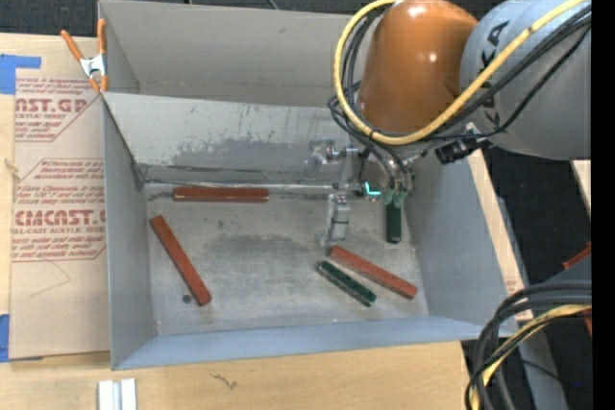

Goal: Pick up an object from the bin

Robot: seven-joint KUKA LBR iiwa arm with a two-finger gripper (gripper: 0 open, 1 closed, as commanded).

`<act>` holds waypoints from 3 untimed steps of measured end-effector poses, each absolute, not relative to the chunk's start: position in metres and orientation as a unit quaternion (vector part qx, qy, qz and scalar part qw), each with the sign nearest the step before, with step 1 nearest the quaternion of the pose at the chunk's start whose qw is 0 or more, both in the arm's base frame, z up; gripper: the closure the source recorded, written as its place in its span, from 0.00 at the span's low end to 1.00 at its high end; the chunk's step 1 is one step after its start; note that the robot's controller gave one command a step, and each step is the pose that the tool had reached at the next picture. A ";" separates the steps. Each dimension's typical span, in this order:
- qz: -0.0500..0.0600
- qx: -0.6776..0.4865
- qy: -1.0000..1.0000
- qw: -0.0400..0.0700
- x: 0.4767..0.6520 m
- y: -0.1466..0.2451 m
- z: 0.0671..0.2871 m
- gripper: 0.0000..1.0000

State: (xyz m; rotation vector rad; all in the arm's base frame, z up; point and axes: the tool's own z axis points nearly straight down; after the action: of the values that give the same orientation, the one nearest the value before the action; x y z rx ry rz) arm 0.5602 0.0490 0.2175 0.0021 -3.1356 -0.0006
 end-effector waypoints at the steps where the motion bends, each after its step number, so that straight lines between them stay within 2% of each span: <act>1: -0.001 0.047 -0.999 0.004 0.508 -0.032 0.065 0.00; 2: 0.000 -0.033 -0.999 0.000 0.490 -0.046 0.100 0.00; 3: -0.001 -0.083 -0.997 0.000 0.490 -0.041 0.099 0.00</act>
Offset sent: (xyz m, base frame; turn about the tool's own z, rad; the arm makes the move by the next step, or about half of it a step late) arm -0.0490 -0.0802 -0.1475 -0.0941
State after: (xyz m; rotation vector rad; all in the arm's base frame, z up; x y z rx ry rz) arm 0.4905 -0.0409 0.0994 -0.2592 -3.1307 -0.0021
